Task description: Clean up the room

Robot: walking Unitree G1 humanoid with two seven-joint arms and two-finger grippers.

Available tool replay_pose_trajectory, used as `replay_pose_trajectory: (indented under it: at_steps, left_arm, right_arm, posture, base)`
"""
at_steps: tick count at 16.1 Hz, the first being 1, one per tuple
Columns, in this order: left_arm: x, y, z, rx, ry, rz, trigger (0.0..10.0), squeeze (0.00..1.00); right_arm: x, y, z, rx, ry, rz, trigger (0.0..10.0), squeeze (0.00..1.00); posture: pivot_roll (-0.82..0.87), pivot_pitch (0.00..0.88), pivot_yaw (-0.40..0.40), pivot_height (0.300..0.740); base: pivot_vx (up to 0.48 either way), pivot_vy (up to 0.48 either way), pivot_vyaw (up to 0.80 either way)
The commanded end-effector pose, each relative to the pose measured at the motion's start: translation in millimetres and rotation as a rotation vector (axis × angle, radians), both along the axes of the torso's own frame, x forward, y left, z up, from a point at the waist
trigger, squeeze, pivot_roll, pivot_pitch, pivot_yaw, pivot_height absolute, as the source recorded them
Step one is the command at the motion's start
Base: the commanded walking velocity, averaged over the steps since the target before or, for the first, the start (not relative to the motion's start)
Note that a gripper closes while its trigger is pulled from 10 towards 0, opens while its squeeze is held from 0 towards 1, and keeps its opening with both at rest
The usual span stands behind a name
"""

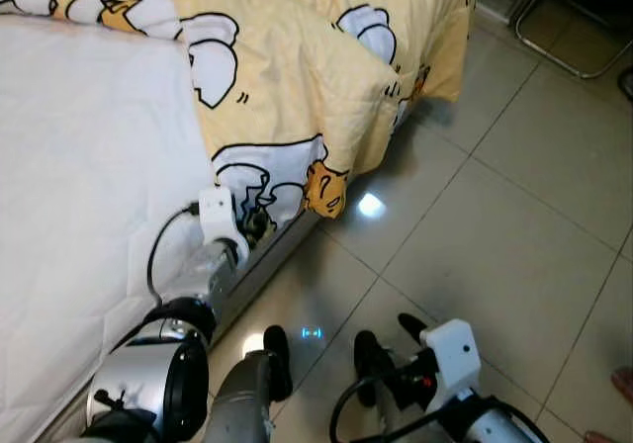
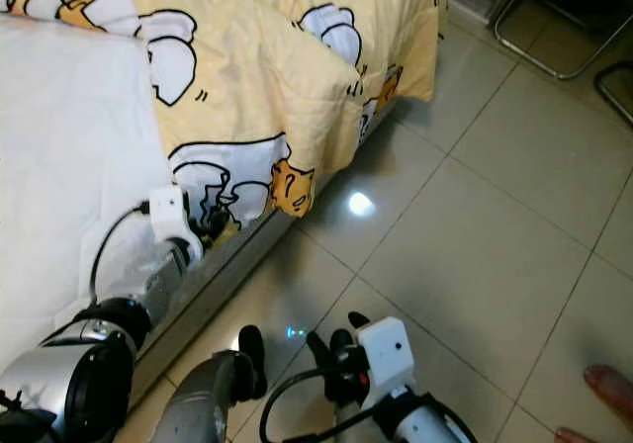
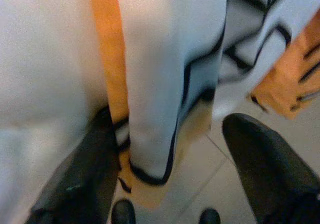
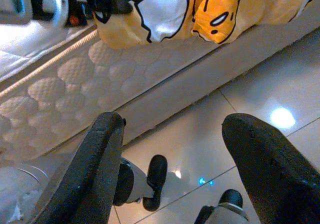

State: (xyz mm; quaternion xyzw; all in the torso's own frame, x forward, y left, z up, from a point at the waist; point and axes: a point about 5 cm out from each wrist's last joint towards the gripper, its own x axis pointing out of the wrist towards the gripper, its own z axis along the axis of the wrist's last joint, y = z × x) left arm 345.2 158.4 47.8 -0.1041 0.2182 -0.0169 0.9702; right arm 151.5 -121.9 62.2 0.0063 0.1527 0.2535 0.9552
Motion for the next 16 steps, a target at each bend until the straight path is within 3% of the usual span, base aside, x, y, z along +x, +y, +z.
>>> replay_pose_trajectory:
  at_steps: [1, 7, 13, 16]
  left_arm:
    - [-12.6, -2.6, -17.4, -0.012, 0.071, -0.027, 0.0, 0.0]
    - [-15.1, -8.0, -20.2, -0.055, 0.076, -0.06, 0.0, 0.0]
    - [-11.7, -10.4, -15.4, -0.206, 0.049, -0.02, 0.0, 0.0]
    - [-10.4, -11.6, -14.0, -0.191, 0.045, -0.018, 0.0, 0.0]
  right_arm:
    - [-2.6, 0.6, -2.1, 0.003, 0.022, 0.004, 10.0, 0.0]
    - [0.2, 0.1, -2.8, 0.005, 0.028, -0.001, 10.0, 0.0]
    - [0.6, 0.9, -3.0, 0.002, 0.039, 0.004, 10.0, 0.0]
    - [1.5, -0.3, -3.6, -0.003, 0.041, 0.002, 10.0, 0.0]
  posture:
    - [-0.25, 0.379, 0.011, 0.74]
    - [-0.25, 0.375, 0.011, 0.74]
    - [-0.25, 0.372, 0.007, 0.74]
    - [-0.25, 0.372, 0.007, 0.74]
  base:
    - [0.0, 0.0, 0.0]
    - [0.0, 0.0, 0.0]
    - [0.0, 0.0, 0.0]
    - [0.0, 0.0, 0.0]
